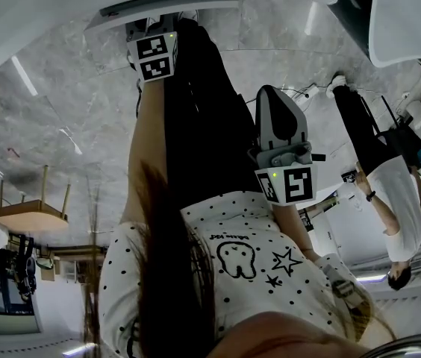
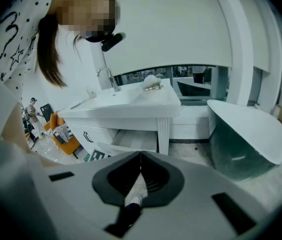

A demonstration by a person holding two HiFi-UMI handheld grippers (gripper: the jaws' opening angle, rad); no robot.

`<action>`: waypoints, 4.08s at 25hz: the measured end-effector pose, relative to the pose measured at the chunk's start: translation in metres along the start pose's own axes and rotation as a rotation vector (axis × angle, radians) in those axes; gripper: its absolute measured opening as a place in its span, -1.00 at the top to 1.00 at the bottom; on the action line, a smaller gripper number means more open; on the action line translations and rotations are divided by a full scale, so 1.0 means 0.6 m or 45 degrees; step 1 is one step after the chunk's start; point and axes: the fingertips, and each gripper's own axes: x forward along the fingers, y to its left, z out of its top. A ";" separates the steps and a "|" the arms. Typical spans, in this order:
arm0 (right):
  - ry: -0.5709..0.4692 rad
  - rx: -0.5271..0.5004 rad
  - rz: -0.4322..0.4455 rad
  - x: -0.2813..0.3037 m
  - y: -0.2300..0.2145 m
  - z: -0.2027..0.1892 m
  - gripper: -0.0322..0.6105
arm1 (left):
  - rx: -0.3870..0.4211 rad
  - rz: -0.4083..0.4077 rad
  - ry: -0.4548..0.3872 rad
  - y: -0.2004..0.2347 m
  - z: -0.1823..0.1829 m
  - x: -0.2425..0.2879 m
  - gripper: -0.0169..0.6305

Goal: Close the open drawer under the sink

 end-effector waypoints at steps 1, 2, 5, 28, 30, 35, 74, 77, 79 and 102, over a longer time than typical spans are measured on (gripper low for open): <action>0.001 0.002 0.001 0.002 0.000 0.000 0.86 | 0.000 0.000 -0.002 0.001 0.003 0.003 0.54; 0.002 0.003 0.002 0.004 0.000 0.000 0.86 | 0.000 0.001 -0.005 0.003 0.006 0.006 0.54; 0.003 0.006 0.002 0.005 -0.001 -0.002 0.86 | -0.002 0.009 -0.022 0.007 0.020 0.016 0.54; 0.026 0.021 -0.015 0.025 -0.014 0.002 0.86 | -0.021 0.005 -0.072 0.023 0.081 0.056 0.54; 0.027 0.024 -0.019 0.025 -0.017 0.002 0.86 | -0.022 0.007 -0.079 0.022 0.086 0.059 0.54; 0.025 0.032 -0.026 0.027 -0.024 0.000 0.86 | -0.022 0.013 -0.087 0.023 0.092 0.068 0.54; -0.037 0.011 -0.015 0.008 -0.011 0.033 0.86 | -0.062 0.009 -0.048 0.042 0.115 0.092 0.53; -0.062 0.037 -0.022 -0.004 -0.016 0.045 0.86 | -0.061 0.024 -0.046 0.038 0.122 0.091 0.52; -0.071 0.057 -0.025 -0.010 -0.016 0.046 0.86 | -0.058 0.052 -0.049 0.037 0.126 0.086 0.52; -0.174 -0.035 0.022 -0.064 0.013 0.105 0.86 | -0.012 0.079 -0.324 -0.008 0.221 -0.130 0.93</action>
